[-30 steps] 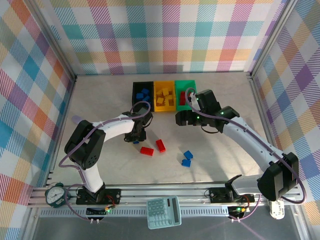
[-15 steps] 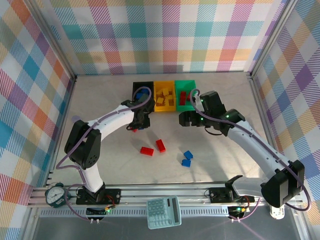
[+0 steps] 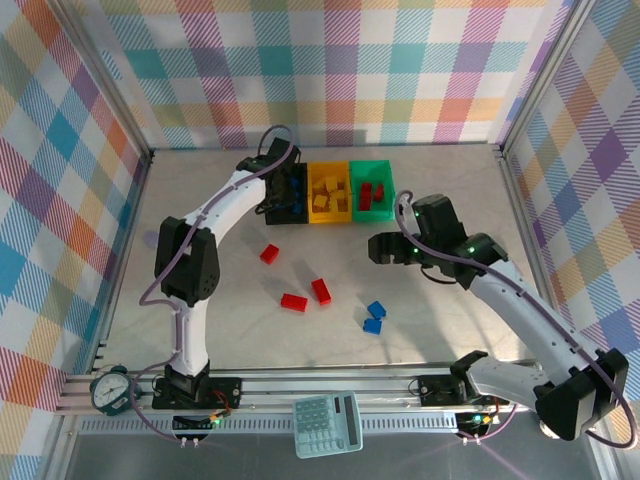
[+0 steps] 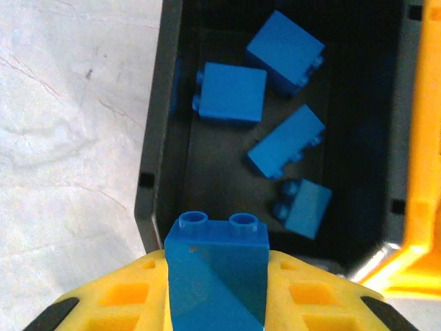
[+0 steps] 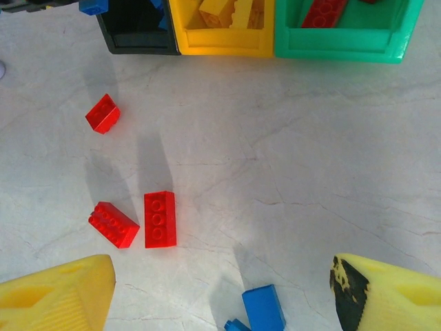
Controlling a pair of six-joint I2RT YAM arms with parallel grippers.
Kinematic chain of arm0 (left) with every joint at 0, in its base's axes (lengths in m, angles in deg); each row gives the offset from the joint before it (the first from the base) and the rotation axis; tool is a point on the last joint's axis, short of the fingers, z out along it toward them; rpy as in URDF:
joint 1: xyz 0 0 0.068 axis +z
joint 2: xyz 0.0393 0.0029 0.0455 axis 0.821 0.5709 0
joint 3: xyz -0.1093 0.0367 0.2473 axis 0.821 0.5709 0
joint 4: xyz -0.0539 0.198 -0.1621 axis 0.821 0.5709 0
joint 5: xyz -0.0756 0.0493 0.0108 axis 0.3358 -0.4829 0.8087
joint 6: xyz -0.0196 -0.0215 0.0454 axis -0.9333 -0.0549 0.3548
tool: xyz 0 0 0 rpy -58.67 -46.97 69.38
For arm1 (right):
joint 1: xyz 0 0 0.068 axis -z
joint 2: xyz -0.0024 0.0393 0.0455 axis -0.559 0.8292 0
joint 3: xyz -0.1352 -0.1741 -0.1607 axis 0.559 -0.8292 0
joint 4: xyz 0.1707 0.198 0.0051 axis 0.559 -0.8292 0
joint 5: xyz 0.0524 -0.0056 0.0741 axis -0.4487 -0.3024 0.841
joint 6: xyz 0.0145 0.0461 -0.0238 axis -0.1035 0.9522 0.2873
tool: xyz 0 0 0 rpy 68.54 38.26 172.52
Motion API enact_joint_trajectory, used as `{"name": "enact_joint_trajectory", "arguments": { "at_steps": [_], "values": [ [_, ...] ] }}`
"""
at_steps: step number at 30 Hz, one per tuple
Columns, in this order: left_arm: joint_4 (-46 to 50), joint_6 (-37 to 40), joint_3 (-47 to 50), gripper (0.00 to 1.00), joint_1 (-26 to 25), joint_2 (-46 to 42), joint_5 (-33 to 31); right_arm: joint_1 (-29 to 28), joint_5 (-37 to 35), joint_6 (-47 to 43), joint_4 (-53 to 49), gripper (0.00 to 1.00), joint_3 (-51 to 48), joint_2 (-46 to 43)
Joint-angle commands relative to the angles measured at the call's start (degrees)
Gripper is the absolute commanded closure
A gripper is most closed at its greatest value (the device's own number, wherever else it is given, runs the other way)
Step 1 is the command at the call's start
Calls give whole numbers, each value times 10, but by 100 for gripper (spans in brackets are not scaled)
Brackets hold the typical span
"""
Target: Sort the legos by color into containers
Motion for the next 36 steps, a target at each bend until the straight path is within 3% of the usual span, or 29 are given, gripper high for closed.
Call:
{"name": "enact_joint_trajectory", "arguments": {
  "at_steps": [1, 13, 22, 30, 36],
  "values": [
    [-27, 30, -20, 71, 5, 18, -23, 3, -10, 10, -22, 18, -8, -21],
    [-62, 62, -63, 71, 7, 69, -40, 2, -17, 14, -36, 18, -11, -41],
    [-49, 65, -73, 50, 8, 79, -60, 2, -17, 13, -36, 17, -10, -36],
    [-46, 66, -70, 46, 8, 55, -52, 2, -16, 14, -40, 18, -19, -25],
    [-20, 41, -51, 45, 8, 7, -33, -5, 4, 37, -35, 20, -87, -21]
  ]
}}
